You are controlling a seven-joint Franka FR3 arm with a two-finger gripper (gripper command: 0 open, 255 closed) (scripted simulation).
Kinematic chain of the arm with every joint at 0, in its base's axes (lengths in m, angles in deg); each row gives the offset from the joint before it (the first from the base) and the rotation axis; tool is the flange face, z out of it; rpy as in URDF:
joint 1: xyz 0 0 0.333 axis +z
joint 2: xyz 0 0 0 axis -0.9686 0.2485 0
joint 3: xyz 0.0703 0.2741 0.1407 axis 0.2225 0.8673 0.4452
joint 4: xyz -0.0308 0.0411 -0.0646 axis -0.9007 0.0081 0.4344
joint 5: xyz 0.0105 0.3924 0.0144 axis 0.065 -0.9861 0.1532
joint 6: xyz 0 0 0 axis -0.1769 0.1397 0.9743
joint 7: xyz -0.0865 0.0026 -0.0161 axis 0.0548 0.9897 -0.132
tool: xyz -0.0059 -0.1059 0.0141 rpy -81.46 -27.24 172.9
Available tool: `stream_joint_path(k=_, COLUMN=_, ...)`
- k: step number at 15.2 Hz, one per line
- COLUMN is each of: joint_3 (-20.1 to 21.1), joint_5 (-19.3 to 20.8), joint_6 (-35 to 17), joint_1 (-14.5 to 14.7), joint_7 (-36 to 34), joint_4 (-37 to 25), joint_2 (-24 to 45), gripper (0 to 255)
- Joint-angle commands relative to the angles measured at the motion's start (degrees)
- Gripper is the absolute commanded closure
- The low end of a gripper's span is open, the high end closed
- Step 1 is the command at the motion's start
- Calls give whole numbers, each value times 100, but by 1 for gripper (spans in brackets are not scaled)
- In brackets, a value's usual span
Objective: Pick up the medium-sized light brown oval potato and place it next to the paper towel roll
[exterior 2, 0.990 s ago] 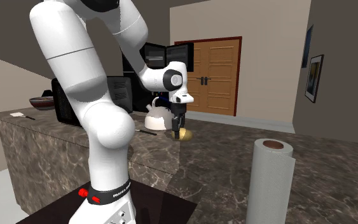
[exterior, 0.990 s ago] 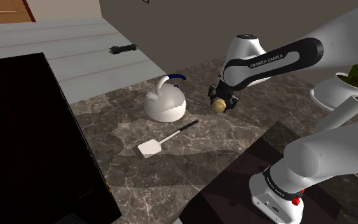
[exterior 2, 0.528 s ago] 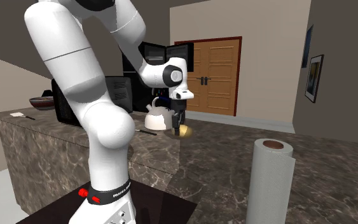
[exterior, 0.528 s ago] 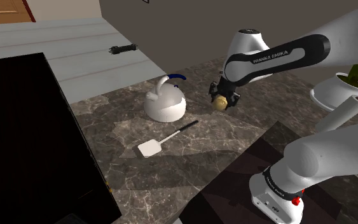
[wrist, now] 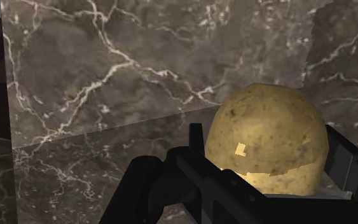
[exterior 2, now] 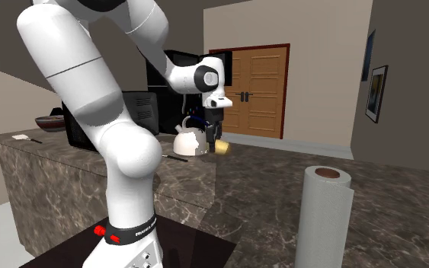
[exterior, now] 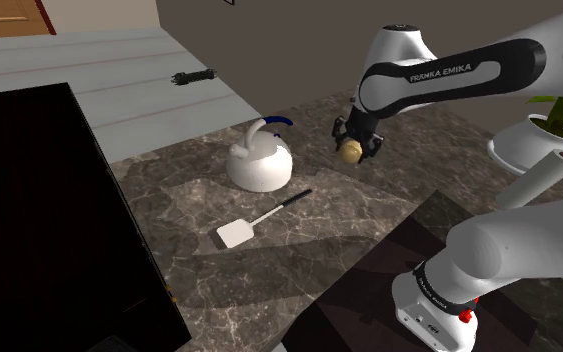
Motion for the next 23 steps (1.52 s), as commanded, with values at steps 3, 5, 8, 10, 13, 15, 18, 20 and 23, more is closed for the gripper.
stream_joint_path(k=3, joint_3=-61, joint_5=-10, joint_6=382, joint_1=10, joint_7=44, joint_4=-182, joint_2=-199, gripper=255)
stream_joint_path(k=5, joint_3=-85, joint_5=-10, joint_6=559, joint_1=12, joint_7=57, joint_4=-284, joint_2=-276, gripper=255)
stream_joint_path(k=8, joint_3=-120, joint_5=-6, joint_6=821, joint_1=14, joint_7=74, joint_4=-446, joint_2=-376, gripper=255)
stream_joint_path(k=10, joint_3=-142, joint_5=-2, joint_6=992, joint_1=14, joint_7=85, joint_4=-559, joint_2=-435, gripper=255)
stream_joint_path(k=13, joint_3=-174, joint_5=7, joint_6=1244, joint_1=12, joint_7=98, joint_4=-738, joint_2=-510, gripper=255)
stream_joint_path(k=15, joint_3=-195, joint_5=13, joint_6=1409, joint_1=9, joint_7=105, joint_4=-862, joint_2=-551, gripper=255)
stream_joint_path(k=18, joint_3=-223, joint_5=25, joint_6=1654, joint_1=4, joint_7=115, joint_4=-1056, joint_2=-602, gripper=255)
stream_joint_path(k=20, joint_3=-242, joint_5=34, joint_6=1814, joint_1=0, joint_7=121, joint_4=-1190, joint_2=-628, gripper=255)
stream_joint_path(k=23, joint_3=-268, joint_5=48, joint_6=2052, joint_1=-7, joint_7=128, joint_4=-1400, joint_2=-657, gripper=255)
